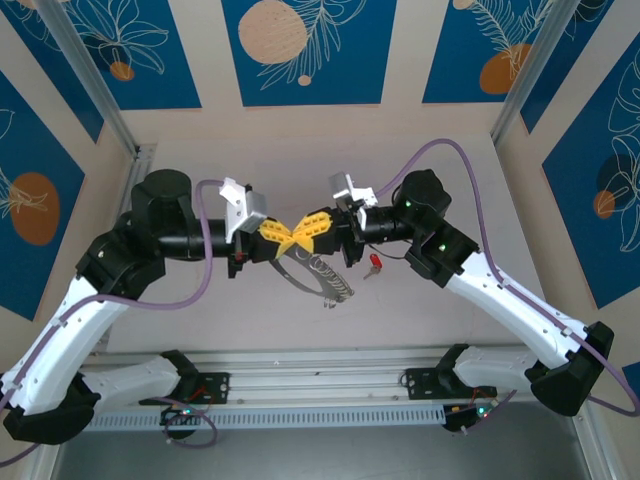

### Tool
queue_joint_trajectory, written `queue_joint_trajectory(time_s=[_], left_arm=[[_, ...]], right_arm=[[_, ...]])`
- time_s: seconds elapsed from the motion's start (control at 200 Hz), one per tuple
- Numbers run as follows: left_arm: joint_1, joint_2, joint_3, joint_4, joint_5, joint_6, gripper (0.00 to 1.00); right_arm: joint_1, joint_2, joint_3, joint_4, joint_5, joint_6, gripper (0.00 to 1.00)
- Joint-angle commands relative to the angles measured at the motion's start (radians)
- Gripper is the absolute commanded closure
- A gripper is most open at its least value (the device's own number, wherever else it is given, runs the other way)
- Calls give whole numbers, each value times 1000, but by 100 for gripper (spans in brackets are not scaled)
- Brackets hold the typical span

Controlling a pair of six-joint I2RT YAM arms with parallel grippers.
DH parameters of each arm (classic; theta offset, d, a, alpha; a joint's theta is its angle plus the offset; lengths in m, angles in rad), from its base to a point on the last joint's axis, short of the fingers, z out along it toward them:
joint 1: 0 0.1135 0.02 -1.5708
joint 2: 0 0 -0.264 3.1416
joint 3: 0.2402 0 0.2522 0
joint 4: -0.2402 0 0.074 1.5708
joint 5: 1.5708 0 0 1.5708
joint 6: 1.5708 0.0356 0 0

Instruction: Put the keys on the keyring

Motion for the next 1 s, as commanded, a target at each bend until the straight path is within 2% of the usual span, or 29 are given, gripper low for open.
queue_joint_trajectory(time_s=[0.0, 0.365, 0.515, 0.67, 0.845, 0.995], left_arm=[[-14, 17, -22, -23, 9, 13, 100], [-13, -14, -44, 12, -21, 18, 100], [-13, -12, -48, 16, -41, 24, 100], [-10, -17, -58, 34, -43, 22, 100], [-7, -20, -63, 46, -42, 21, 100], [-8, -25, -57, 40, -24, 23, 100]], right_arm=[[48, -16, -1, 49, 7, -73, 100], [99, -32, 4, -26, 34, -181, 100], [102, -41, 4, -47, 44, -199, 80], [102, -69, -5, -109, 89, -227, 66], [91, -108, -28, -175, 126, -236, 65], [50, -160, -46, -243, 181, -214, 68]])
